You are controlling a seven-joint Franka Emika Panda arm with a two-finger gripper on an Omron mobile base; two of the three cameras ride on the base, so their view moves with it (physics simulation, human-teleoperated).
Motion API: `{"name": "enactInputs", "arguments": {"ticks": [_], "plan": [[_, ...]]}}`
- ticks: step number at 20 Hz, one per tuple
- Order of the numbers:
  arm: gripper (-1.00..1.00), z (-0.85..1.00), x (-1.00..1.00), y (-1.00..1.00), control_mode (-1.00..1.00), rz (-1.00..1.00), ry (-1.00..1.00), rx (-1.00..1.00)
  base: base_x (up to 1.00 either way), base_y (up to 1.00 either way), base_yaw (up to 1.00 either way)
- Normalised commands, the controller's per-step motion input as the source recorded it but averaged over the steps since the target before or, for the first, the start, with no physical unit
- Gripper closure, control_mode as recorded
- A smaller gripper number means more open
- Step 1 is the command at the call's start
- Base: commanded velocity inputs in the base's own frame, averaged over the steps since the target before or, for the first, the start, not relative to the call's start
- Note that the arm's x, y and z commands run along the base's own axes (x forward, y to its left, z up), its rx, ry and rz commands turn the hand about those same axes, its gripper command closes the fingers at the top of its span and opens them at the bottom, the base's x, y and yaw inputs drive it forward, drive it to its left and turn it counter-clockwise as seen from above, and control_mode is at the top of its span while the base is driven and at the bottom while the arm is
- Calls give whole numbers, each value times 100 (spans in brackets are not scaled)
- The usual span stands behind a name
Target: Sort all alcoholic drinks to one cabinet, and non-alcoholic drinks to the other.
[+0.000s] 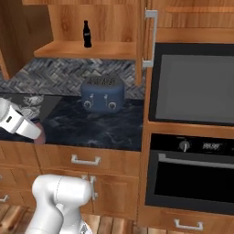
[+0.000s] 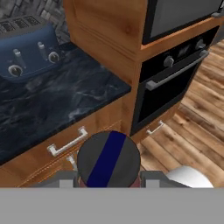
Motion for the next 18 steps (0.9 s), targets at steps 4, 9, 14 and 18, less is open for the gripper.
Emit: {"name": "enactInputs", "arguments": {"ticks": [4,9,14,18], "plan": [[100,0,0,0,100,0,0,0,40,-24,2],[100,0,0,0,100,0,0,0,62,-17,3],[100,0,0,0,100,0,0,0,61,-33,5],[100,0,0,0,100,0,0,0,63,-27,6]]}}
